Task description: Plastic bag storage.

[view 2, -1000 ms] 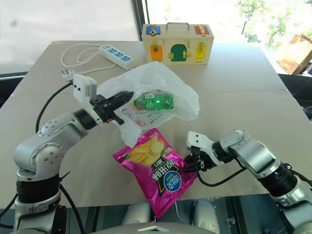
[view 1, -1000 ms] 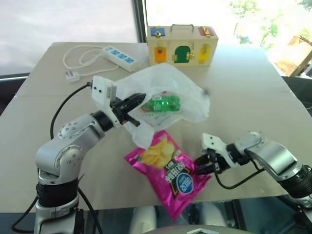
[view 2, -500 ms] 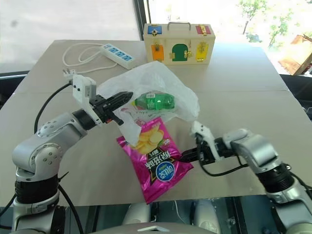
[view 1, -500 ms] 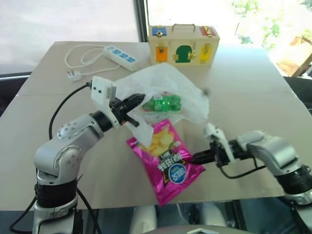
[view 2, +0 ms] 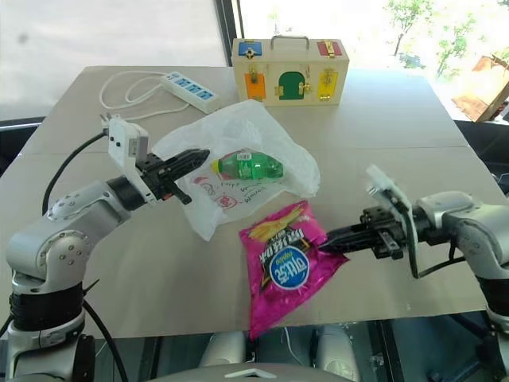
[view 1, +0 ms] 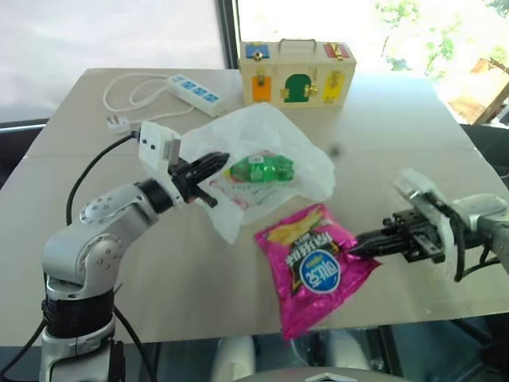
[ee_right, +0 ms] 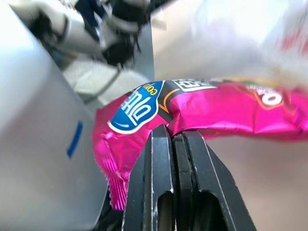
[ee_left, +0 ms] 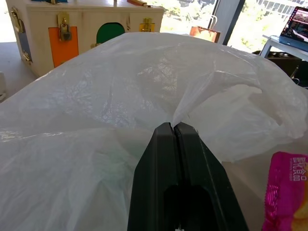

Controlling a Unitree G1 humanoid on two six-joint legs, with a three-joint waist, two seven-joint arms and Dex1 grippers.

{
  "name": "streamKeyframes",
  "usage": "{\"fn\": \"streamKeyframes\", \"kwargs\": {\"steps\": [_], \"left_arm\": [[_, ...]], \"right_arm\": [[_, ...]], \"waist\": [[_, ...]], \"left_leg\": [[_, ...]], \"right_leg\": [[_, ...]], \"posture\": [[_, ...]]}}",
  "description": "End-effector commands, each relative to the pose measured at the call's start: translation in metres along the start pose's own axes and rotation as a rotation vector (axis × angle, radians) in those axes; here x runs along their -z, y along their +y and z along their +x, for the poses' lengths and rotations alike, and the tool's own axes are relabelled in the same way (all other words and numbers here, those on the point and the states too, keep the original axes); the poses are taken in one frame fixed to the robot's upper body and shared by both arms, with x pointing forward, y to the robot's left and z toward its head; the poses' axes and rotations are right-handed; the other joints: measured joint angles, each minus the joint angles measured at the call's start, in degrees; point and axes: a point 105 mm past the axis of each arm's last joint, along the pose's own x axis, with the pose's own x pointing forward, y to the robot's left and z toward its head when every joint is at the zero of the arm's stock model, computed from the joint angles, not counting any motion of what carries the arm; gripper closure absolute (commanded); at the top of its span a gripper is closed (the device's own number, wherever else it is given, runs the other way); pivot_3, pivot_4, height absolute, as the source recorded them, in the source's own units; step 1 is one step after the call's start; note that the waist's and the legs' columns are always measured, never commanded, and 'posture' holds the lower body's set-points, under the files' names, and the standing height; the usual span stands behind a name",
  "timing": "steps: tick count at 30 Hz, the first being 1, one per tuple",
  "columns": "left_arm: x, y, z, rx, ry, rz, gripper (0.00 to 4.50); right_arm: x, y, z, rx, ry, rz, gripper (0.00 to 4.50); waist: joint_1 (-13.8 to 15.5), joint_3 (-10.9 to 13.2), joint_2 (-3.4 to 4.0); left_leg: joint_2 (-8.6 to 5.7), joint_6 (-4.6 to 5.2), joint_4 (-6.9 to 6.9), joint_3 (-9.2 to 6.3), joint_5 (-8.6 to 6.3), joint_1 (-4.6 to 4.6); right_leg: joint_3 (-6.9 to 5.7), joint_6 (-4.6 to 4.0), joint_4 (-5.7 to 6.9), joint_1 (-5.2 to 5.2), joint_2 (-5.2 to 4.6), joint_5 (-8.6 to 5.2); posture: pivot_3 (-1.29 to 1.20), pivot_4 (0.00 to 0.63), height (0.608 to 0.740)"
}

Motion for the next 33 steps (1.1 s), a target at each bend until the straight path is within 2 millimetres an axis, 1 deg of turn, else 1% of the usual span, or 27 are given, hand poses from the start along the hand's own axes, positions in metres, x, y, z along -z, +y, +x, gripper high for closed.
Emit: {"fn": "streamKeyframes", "kwargs": {"steps": [1,3,4,10,14,16,18,21,23,27,29,30,33], "left_arm": [[-0.008,-0.004,-0.001,0.032,-0.021,0.033,4.5],[-0.008,-0.005,0.0,0.047,-0.012,0.039,4.5],[-0.008,-0.006,0.0,0.055,-0.01,0.04,4.5],[-0.011,-0.012,0.002,0.106,-0.013,0.043,4.5],[-0.017,-0.021,0.004,0.154,-0.034,0.034,4.5],[-0.019,-0.024,0.005,0.17,-0.038,0.028,4.5],[-0.019,-0.025,0.006,0.172,-0.035,0.03,4.5],[-0.022,-0.02,0.008,0.147,-0.05,0.029,4.5],[-0.025,-0.016,0.008,0.128,-0.062,0.029,4.5],[-0.029,-0.013,0.008,0.116,-0.079,0.025,4.5],[-0.032,-0.013,0.008,0.112,-0.088,0.024,4.5],[-0.034,-0.013,0.008,0.11,-0.096,0.022,4.5],[-0.042,-0.011,0.008,0.102,-0.126,0.011,4.5]], "right_arm": [[-0.028,0.011,0.001,-0.024,-0.072,-0.085,4.43],[-0.036,0.013,0.001,-0.024,-0.091,-0.106,4.43],[-0.04,0.01,0.001,-0.009,-0.098,-0.122,4.43],[-0.044,-0.014,0.003,0.073,-0.105,-0.156,4.43],[-0.041,-0.036,0.019,0.09,-0.093,-0.187,4.43],[-0.041,-0.049,0.033,0.094,-0.079,-0.233,4.43],[-0.052,-0.059,0.045,0.094,-0.098,-0.284,4.43],[-0.071,-0.066,0.056,0.087,-0.128,-0.355,4.43],[-0.083,-0.067,0.059,0.08,-0.156,-0.385,4.43],[-0.094,-0.076,0.061,0.089,-0.193,-0.419,4.43],[-0.096,-0.081,0.065,0.091,-0.204,-0.421,4.43],[-0.093,-0.085,0.067,0.095,-0.197,-0.422,4.43],[-0.073,-0.108,0.074,0.149,-0.139,-0.411,4.43]], "waist": [[0.08,0.0,-0.01],[0.17,0.01,0.0],[0.17,0.01,0.0],[0.1,0.0,0.0],[-0.15,0.01,0.0],[-0.27,0.01,0.01],[-0.24,0.03,0.03],[-0.21,0.05,0.06],[-0.06,0.05,0.06],[-0.07,0.04,0.05],[-0.21,0.04,0.06],[-0.27,0.05,0.06],[-0.35,0.05,0.07]], "left_leg": [[0.0,0.0,0.0,0.0,0.0,0.0],[0.0,0.0,-0.01,-0.01,0.0,-0.01],[-0.01,0.0,-0.01,0.0,0.0,-0.01],[-0.01,0.0,-0.01,0.0,0.0,-0.01],[-0.01,0.0,-0.01,0.02,0.0,0.0],[-0.01,0.0,-0.01,0.04,0.0,-0.01],[-0.01,0.0,-0.02,0.06,0.0,-0.02],[-0.01,-0.01,-0.01,0.08,0.01,-0.07],[-0.01,-0.01,-0.01,0.09,0.01,-0.08],[-0.01,-0.01,-0.02,0.07,0.01,-0.11],[-0.02,-0.01,-0.03,0.08,0.01,-0.11],[-0.02,-0.01,-0.03,0.08,0.01,-0.1],[-0.01,-0.01,-0.04,0.09,0.01,-0.1]], "right_leg": [[0.0,0.0,0.0,0.0,0.0,0.0],[-0.01,0.0,0.0,0.0,0.0,0.0],[-0.01,0.0,0.0,0.0,0.0,0.0],[-0.01,0.0,0.0,0.0,0.0,0.0],[0.02,0.0,0.03,-0.02,0.0,0.0],[0.02,0.0,0.02,-0.04,0.0,0.0],[0.04,0.0,0.03,-0.08,0.0,0.0],[0.05,0.0,0.09,-0.17,0.01,0.0],[0.04,0.01,0.13,-0.15,0.01,0.0],[-0.01,0.01,0.17,-0.12,0.01,0.0],[-0.01,0.01,0.16,-0.12,0.01,0.0],[0.0,0.01,0.17,-0.13,0.01,0.0],[0.01,0.01,0.19,-0.15,0.02,0.0]], "posture": [[0.0,0.15,0.74],[0.0,0.15,0.74],[0.0,0.15,0.74],[0.0,0.15,0.74],[0.0,0.15,0.74],[0.0,0.15,0.74],[0.0,0.15,0.74],[0.0,0.15,0.74],[0.0,0.15,0.74],[0.0,0.15,0.74],[0.0,0.15,0.74],[0.0,0.15,0.74],[0.0,0.15,0.74]]}}
